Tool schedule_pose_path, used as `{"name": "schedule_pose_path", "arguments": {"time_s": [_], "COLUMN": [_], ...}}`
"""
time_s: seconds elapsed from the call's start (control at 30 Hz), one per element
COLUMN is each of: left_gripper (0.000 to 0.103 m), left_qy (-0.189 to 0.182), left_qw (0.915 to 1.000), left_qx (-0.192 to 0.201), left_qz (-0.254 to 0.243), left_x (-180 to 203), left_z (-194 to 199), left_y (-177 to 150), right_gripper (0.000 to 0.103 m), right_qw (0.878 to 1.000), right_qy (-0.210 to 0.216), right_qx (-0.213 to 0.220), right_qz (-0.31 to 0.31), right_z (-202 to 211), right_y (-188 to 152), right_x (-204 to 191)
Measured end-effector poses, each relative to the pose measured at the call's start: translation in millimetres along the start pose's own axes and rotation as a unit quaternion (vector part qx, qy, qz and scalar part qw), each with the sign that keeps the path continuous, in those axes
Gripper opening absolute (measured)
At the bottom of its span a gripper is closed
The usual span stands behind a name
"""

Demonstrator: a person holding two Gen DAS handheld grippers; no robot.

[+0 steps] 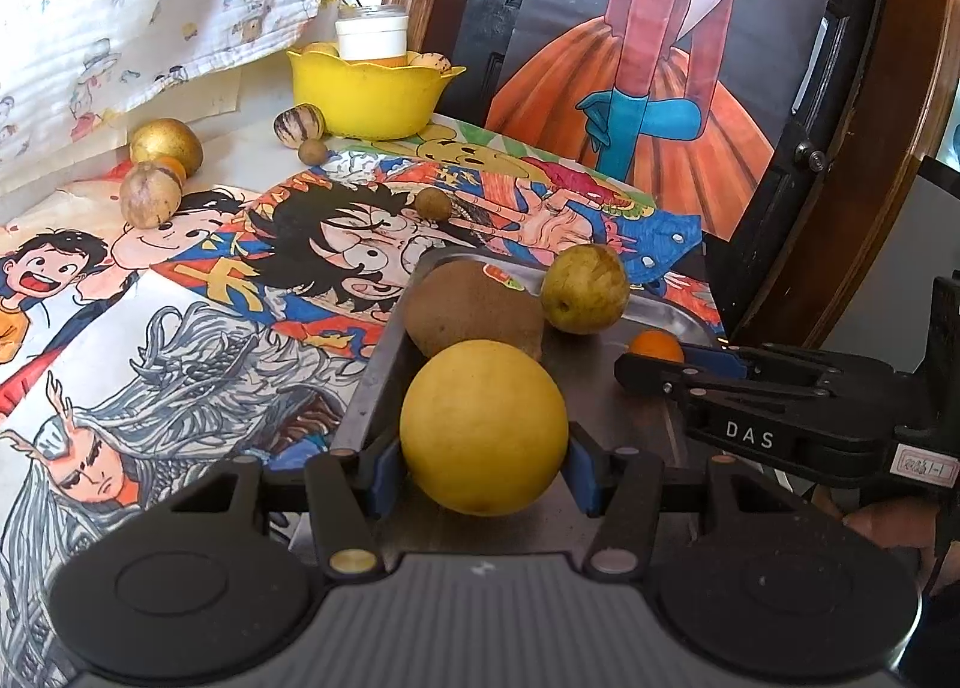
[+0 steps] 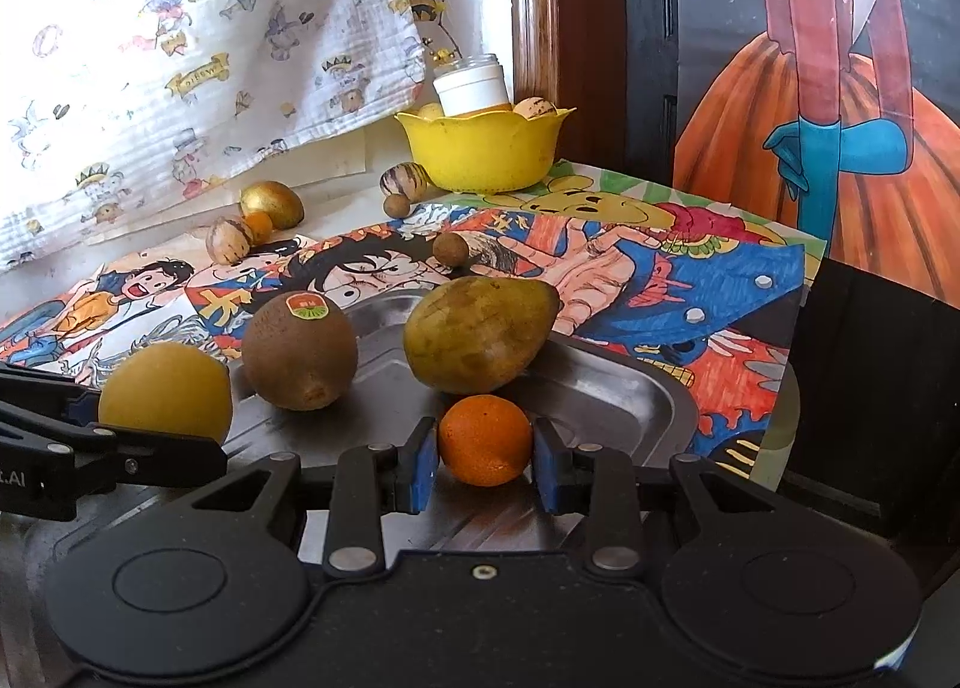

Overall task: Organize fruits
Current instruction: 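Carry the lemon with the left tool while the right tool carries the orange to the tray, then lower the lemon onto the tray and open the left gripper while the right releases the orange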

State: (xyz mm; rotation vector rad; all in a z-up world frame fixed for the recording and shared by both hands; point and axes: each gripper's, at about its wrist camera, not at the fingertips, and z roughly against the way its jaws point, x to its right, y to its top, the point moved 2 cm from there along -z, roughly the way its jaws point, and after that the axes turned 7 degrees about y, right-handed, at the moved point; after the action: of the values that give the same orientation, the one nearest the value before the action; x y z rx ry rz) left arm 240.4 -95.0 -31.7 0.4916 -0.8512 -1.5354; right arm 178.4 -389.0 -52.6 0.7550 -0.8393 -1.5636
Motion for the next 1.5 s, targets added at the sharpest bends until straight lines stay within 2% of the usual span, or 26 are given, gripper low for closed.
{"name": "schedule_pose_path", "arguments": {"time_s": [0.57,0.77,1.0,1.2,1.4,1.43,1.5], "left_gripper": [0.059,0.060,0.064,0.075,0.094,0.100,0.103], "left_qy": [0.001,-0.006,-0.009,0.002,0.027,0.033,0.046], "left_qw": [1.0000,1.0000,0.9999,0.9996,0.9983,0.9979,0.9967], "left_qx": [-0.002,0.000,0.007,0.027,0.051,0.055,0.066], "left_qz": [-0.003,-0.001,-0.005,-0.005,0.001,0.003,0.003], "left_x": [0.0,0.9,2.3,0.5,-6.4,-8.1,-10.3], "left_z": [-1.9,0.4,10.9,29.4,49.6,53.2,60.7], "left_y": [-0.5,-1.0,-1.5,-1.2,-0.6,-0.6,-2.1], "right_gripper": [0.036,0.039,0.047,0.059,0.076,0.079,0.084], "right_qw": [1.000,1.000,1.000,1.000,0.999,0.999,0.999], "right_qy": [-0.002,0.001,-0.005,-0.014,-0.018,-0.018,-0.020], "right_qx": [0.000,0.000,0.008,0.018,0.029,0.031,0.035], "right_qz": [0.007,0.009,0.008,0.007,0.009,0.009,0.010], "right_z": [-1.1,0.4,11.8,26.6,44.4,47.9,54.7], "right_y": [0.6,-0.6,-0.1,1.5,2.2,2.2,2.4], "right_x": [-2.4,-2.6,-2.1,-0.5,-6.4,-7.9,-11.9]}}
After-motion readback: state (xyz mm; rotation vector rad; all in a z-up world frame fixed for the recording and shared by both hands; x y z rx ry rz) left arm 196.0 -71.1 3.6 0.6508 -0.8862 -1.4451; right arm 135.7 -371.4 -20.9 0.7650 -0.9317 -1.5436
